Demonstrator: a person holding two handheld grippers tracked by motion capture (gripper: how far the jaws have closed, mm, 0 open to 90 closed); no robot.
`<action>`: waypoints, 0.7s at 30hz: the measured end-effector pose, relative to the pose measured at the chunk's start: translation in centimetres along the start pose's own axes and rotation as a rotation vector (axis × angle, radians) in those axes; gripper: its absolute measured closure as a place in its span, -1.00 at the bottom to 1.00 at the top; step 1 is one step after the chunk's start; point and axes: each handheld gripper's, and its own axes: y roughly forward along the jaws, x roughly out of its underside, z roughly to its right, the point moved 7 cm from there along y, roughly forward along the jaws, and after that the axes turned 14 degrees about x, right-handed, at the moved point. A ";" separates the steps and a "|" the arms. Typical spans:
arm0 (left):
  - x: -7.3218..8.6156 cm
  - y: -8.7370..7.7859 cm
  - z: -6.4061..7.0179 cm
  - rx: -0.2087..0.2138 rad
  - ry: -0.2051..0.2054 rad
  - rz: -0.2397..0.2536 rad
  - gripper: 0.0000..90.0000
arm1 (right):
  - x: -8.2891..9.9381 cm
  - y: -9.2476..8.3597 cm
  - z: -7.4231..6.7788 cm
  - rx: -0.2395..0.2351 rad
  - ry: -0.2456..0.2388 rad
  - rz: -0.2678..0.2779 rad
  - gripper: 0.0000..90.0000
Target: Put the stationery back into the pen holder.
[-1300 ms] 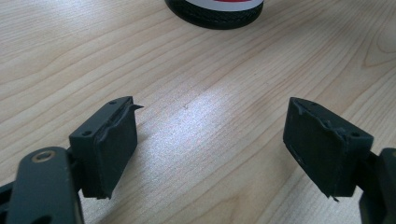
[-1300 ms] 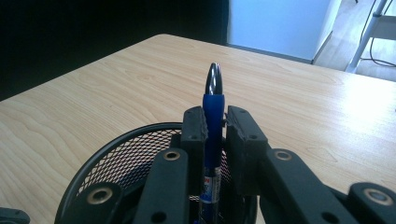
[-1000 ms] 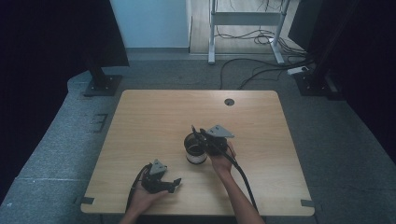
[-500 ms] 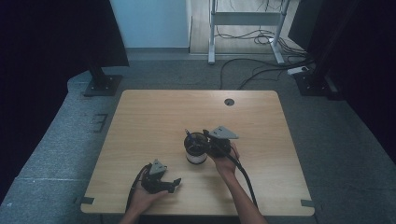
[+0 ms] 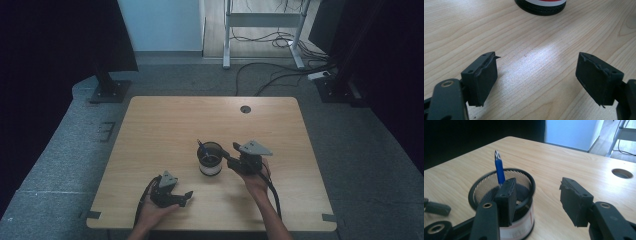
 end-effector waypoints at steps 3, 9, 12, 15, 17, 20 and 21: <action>0.0 -0.1 0.0 -0.002 0.001 0.001 -0.60 | 1.4 -1.4 1.1 0.011 0.002 -0.019 -0.05; 0.0 -0.3 -0.1 -0.008 -0.001 0.006 -0.60 | 3.9 -3.1 2.8 0.029 0.013 -0.051 -0.08; 0.0 -0.3 -0.2 -0.012 -0.002 0.004 -0.60 | 5.6 -4.0 3.9 0.042 0.015 -0.075 -0.09; 0.1 -0.3 -0.4 -0.014 -0.008 0.002 -0.60 | 7.0 -4.7 5.0 0.053 0.034 -0.092 -0.09; 0.2 -0.2 -0.4 -0.016 -0.010 0.001 -0.60 | 7.8 -5.1 5.6 0.060 0.040 -0.101 -0.09; 0.3 -0.2 -0.5 -0.019 -0.012 -0.003 -0.60 | 9.0 -5.5 6.5 0.099 0.030 -0.116 -0.09; 0.3 -0.2 -0.6 -0.019 -0.014 -0.004 -0.60 | 9.3 -5.5 6.8 0.103 0.027 -0.127 -0.09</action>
